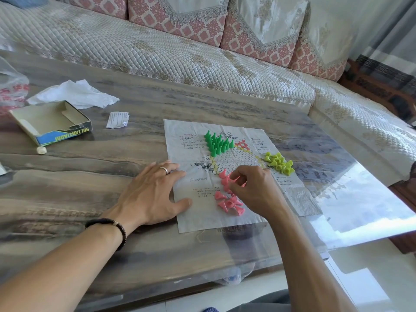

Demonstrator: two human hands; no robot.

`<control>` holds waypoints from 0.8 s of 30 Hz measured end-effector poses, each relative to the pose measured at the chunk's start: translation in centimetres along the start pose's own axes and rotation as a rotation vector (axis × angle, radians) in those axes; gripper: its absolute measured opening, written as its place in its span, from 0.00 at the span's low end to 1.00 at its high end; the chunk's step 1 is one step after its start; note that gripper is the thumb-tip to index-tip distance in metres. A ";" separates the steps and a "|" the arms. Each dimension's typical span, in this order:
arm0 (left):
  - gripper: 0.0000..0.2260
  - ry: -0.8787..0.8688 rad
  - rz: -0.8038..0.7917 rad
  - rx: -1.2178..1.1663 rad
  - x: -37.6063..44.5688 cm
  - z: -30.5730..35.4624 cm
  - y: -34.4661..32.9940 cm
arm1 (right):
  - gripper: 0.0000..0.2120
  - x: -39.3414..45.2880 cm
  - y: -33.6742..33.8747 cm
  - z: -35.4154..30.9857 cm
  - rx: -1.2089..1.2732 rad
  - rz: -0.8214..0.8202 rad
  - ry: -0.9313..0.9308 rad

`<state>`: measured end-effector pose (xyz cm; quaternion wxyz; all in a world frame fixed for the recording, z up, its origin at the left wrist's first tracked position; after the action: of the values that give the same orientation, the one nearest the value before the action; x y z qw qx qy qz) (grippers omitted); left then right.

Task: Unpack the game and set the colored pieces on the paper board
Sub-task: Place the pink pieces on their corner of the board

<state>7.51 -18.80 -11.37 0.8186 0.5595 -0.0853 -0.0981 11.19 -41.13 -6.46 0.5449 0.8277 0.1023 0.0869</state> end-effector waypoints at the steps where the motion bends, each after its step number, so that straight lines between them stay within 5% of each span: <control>1: 0.42 -0.002 0.001 0.000 0.0 0.0 0.0 | 0.03 -0.1 0.2 0.2 0.022 0.020 0.004; 11: 0.42 -0.007 0.012 -0.017 0.0 0.0 -0.1 | 0.03 -1.8 0.7 2.8 0.043 -0.231 -0.006; 24: 0.42 -0.007 0.010 -0.014 0.0 0.0 -0.1 | 0.02 -1.7 0.3 2.0 0.052 -0.200 0.072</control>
<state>7.50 -18.82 -11.44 0.8226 0.5532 -0.0901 -0.0965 10.13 -43.47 -6.99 0.5250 0.8237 0.2061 0.0593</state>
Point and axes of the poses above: each hand's wrist, its own x-axis towards the middle knuckle, its own y-axis out of the back of the hand, z = x × y, the point moved 3 cm from there along x, towards the middle knuckle, and after that the axes turned 7 degrees about -z, right-handed, at the moved point
